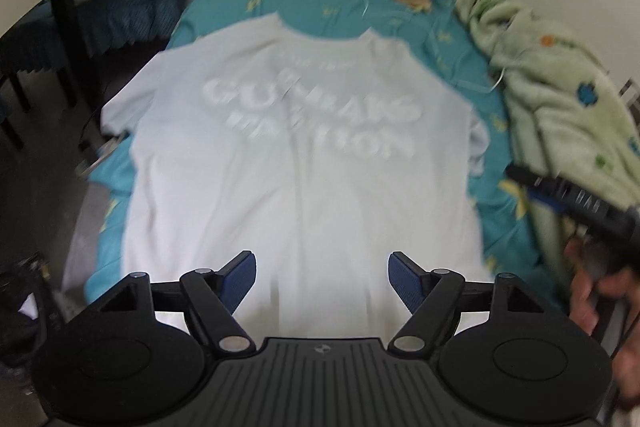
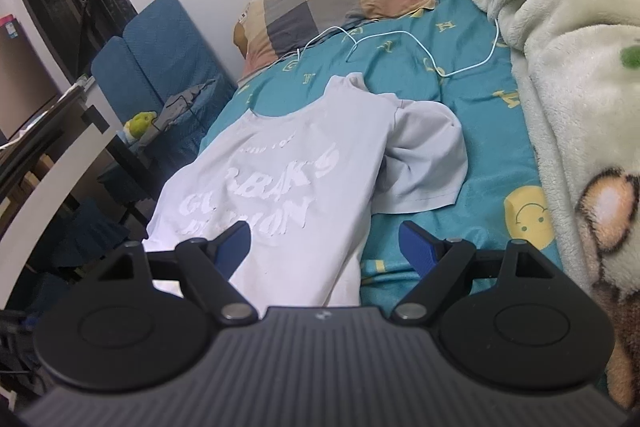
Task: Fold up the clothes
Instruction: 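Release the T-shirt and raise the left gripper above the flattened shirt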
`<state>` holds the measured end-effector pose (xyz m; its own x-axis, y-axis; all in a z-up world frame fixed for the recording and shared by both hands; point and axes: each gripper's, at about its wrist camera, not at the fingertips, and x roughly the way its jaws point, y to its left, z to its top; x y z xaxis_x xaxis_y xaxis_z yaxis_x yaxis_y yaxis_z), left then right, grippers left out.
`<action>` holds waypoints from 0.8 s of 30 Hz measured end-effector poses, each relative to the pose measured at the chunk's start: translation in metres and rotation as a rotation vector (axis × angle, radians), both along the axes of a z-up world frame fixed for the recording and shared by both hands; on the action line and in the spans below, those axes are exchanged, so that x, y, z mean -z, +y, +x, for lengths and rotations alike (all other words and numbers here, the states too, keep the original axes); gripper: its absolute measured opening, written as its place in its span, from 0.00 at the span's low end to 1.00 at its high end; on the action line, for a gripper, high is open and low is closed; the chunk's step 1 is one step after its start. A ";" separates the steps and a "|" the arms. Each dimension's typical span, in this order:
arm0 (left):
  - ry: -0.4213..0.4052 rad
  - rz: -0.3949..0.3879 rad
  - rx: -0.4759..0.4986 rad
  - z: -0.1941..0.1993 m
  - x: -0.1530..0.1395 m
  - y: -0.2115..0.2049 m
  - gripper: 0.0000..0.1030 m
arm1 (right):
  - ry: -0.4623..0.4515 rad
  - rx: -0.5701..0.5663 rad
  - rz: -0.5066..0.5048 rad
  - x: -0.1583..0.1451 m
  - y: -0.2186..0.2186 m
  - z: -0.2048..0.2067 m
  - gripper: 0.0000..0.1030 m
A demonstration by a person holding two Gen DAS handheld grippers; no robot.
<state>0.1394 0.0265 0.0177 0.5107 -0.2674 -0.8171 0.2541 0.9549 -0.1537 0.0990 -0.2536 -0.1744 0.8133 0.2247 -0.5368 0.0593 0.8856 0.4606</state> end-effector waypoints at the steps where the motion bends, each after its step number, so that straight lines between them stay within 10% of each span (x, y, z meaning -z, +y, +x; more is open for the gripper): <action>1: -0.008 -0.014 0.000 0.004 0.010 -0.004 0.76 | 0.004 0.001 -0.001 0.001 0.000 0.000 0.80; 10: -0.126 -0.064 -0.062 0.027 0.064 -0.033 0.77 | 0.039 0.064 0.050 0.010 -0.030 0.019 0.80; 17: -0.184 0.059 -0.037 0.032 0.083 -0.027 0.77 | 0.107 0.145 -0.002 0.024 -0.057 0.064 0.80; 24: -0.146 -0.036 -0.055 0.054 0.098 -0.015 0.77 | 0.232 0.173 -0.006 0.070 -0.069 0.123 0.74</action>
<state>0.1930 0.0113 -0.0804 0.6379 -0.2635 -0.7236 0.2237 0.9625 -0.1533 0.2217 -0.3230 -0.2447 0.6944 0.0895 -0.7140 0.3135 0.8555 0.4121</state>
